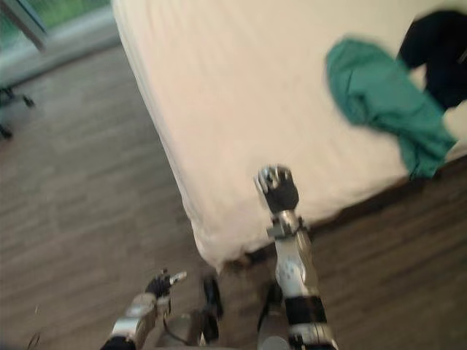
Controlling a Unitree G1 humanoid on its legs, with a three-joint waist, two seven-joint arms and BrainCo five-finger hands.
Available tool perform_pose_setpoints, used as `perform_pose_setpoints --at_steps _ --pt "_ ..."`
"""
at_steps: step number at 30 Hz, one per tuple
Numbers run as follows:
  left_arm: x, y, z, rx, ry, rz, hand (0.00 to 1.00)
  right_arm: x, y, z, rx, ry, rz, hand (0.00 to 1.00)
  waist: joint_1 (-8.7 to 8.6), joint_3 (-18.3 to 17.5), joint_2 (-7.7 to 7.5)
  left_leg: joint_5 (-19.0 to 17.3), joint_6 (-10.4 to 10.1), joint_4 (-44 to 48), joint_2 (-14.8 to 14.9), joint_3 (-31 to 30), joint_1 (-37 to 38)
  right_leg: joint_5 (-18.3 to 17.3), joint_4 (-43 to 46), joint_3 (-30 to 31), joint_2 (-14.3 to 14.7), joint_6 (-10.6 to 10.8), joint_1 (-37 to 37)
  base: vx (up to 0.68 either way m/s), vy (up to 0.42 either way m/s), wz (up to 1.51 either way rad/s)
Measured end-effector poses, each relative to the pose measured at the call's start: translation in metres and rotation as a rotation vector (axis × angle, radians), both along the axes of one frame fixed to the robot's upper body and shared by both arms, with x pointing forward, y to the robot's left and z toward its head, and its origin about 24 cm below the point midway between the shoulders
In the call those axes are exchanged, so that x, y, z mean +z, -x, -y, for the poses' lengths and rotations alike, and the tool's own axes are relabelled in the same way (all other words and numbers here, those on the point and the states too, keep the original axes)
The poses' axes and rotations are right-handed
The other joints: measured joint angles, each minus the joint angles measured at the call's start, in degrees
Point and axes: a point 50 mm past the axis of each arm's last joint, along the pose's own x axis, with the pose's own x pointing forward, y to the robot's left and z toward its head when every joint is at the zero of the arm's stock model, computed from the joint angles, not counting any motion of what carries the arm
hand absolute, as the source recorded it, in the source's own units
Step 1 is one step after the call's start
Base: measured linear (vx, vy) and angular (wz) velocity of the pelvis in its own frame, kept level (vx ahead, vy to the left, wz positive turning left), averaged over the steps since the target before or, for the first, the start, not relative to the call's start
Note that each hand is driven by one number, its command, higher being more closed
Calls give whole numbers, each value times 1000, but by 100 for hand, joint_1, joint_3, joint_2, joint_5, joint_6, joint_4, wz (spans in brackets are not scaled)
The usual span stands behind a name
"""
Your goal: Tidy the bed and pick cloth on bed and put in laundry
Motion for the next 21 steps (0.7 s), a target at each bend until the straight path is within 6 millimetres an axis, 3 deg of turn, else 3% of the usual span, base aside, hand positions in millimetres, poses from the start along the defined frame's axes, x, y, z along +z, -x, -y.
perform_pose_setpoints --at_steps 1,3,5,9,12,14,16,17,20,21 --pt "8 -12 0 4 1 34 0 1 -4 3 -21 -32 -1 100 12 150 -25 70 48 1 21 13 -158 26 43 10 15 -28 -179 -158 -42 0" --pt "35 -43 1 25 20 134 0 32 -5 2 -23 -92 175 100 7 470 -85 278 143 12 57 114 -695 180 180 143 55 -137 -834 -93 -40 -19" --pt "46 -54 6 32 40 173 0 54 -5 1 -16 -85 283 100 -46 683 -96 288 160 63 61 264 -824 216 249 274 50 -160 -1060 -18 -13 -31" --pt "59 -64 11 21 53 211 0 68 0 9 -18 -22 384 100 -98 720 -86 245 136 233 143 411 -1184 291 271 447 128 -201 -1454 16 -5 -20" --pt "59 -64 7 34 66 189 0 64 0 17 -23 23 378 100 -122 773 -159 238 134 230 225 557 -1195 419 52 596 268 -211 -1452 22 0 -28" --pt "58 -64 5 43 77 180 0 45 -3 37 -102 42 279 100 -152 773 -161 232 144 230 251 613 -1160 536 -131 646 329 -202 -1372 42 10 -23" --pt "59 -64 0 55 85 187 0 6 -5 68 -216 12 73 100 -127 797 -204 192 189 231 281 729 -1072 668 -320 740 393 -191 -1256 56 11 -31" --pt "60 -64 -4 70 86 189 0 -24 2 89 -288 1 -64 100 -116 801 -210 159 195 228 290 790 -1001 708 -415 781 414 -179 -1179 51 10 -27" --pt "59 -62 -22 104 81 193 0 -81 33 118 -400 -19 -280 100 -184 815 -236 74 184 200 312 875 -642 743 -582 802 449 -162 -810 96 5 -25" --pt "59 -62 -25 104 76 195 0 -88 40 122 -417 -18 -308 100 -193 815 -236 51 176 196 319 880 -541 742 -619 808 461 -161 -701 114 -7 -19"
